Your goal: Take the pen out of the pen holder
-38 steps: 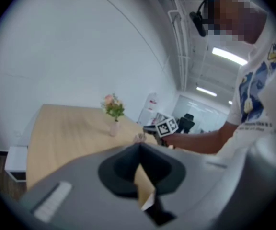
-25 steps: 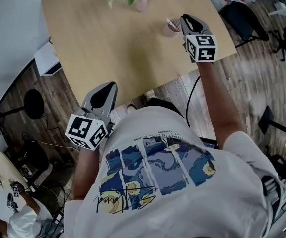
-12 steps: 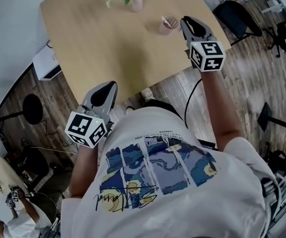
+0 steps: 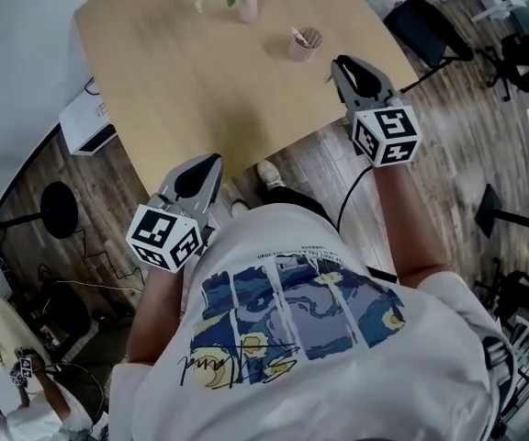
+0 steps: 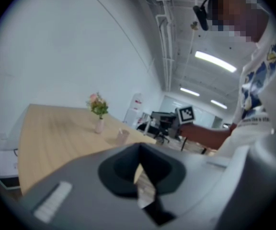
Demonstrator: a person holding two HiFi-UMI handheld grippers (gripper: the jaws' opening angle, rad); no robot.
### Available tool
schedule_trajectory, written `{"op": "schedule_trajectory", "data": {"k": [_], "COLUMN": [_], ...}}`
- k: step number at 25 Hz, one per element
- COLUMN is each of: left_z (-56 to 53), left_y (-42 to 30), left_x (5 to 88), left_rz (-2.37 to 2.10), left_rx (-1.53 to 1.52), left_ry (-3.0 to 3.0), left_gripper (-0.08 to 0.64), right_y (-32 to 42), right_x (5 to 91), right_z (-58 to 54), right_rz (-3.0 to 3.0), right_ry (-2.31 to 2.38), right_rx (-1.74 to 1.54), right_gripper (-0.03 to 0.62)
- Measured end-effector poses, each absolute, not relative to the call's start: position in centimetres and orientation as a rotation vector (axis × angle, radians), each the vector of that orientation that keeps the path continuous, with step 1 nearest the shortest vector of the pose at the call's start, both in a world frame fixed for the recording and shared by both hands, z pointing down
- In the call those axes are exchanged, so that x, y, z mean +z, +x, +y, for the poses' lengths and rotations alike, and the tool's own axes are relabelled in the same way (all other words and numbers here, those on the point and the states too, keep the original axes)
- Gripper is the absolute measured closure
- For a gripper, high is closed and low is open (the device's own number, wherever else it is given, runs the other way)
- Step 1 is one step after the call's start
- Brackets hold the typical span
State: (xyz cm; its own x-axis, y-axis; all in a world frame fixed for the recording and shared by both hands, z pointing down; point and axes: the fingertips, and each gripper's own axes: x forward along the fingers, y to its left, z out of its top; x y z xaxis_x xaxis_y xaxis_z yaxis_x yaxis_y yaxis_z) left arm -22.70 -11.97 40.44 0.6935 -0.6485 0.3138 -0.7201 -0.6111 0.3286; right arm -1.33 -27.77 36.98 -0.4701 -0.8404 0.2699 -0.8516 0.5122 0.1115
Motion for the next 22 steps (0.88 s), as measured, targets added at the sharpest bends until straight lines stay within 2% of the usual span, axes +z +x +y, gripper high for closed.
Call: {"op": "schedule_trajectory", "data": {"k": [22], "left_z": [-5.2], "left_y": [-23.8], "left_x": [42.8], "left_rz": [-0.959], "left_rx": [0.234], "left_ry": [2.498], "left_gripper": [0.552], "right_y": [-4.7], "right_x": [37.0], "right_z": [-13.2], "right_rz": [-2.510], "right_ry": [1.353], "right_rx": [0.156], "right_gripper": [0.529]}}
